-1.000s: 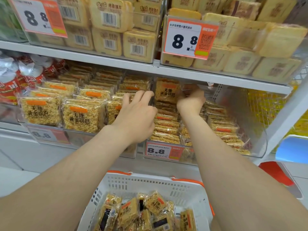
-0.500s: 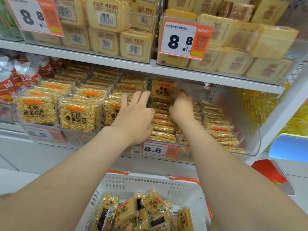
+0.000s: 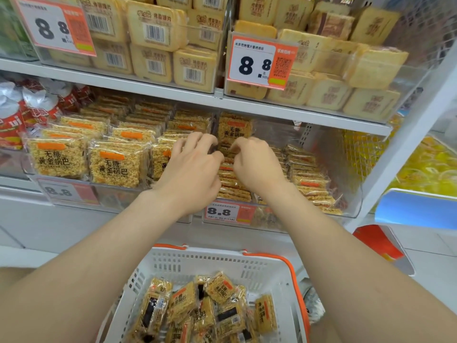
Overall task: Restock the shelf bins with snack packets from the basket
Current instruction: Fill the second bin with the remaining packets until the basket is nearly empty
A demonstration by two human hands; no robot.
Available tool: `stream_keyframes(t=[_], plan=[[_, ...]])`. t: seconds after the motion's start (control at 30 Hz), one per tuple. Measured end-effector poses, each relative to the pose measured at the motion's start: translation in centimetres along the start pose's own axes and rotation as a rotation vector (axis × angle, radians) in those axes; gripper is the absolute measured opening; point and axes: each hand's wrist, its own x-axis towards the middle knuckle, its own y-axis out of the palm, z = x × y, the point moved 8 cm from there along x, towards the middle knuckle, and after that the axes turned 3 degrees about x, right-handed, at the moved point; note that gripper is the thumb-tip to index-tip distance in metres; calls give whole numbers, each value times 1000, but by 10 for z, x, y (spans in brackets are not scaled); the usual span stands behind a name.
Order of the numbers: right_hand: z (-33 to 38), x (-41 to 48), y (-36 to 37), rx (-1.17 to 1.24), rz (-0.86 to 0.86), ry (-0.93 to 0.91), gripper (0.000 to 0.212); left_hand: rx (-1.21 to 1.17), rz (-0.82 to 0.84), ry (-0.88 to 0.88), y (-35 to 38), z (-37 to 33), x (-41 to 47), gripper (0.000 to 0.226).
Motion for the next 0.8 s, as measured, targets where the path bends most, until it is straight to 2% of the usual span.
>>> stream_keyframes(t=[0.13,0.23,0.3,0.37,0.47,0.53,0.63,0.7,0.8], plan=[[27,-38,-21,3,18,-104,20,33,-94,-66,-18,-7,-24,13],[42,-71,-22,-5,126,-140,14,-29,-28,-101,-9,-13,-51,13],[48,-94,-9,-33,303,-147,13,-75,146,-124,11,-18,-70,19],[50,-121,15,-98,556,-158,17,-81,392,-124,42,-25,-90,23],[46,-158,56,-155,828,-176,17,27,691,-6,93,-35,-121,23],[41,-177,80,-165,922,-185,27,92,851,90,123,-37,-142,28],[36,-199,109,-256,1031,-238,42,205,1049,217,156,-33,-167,22],[34,-207,124,-328,1073,-275,39,226,1120,234,175,-27,-176,20],[32,-209,139,-334,1095,-249,30,180,1182,154,211,-27,-187,14]])
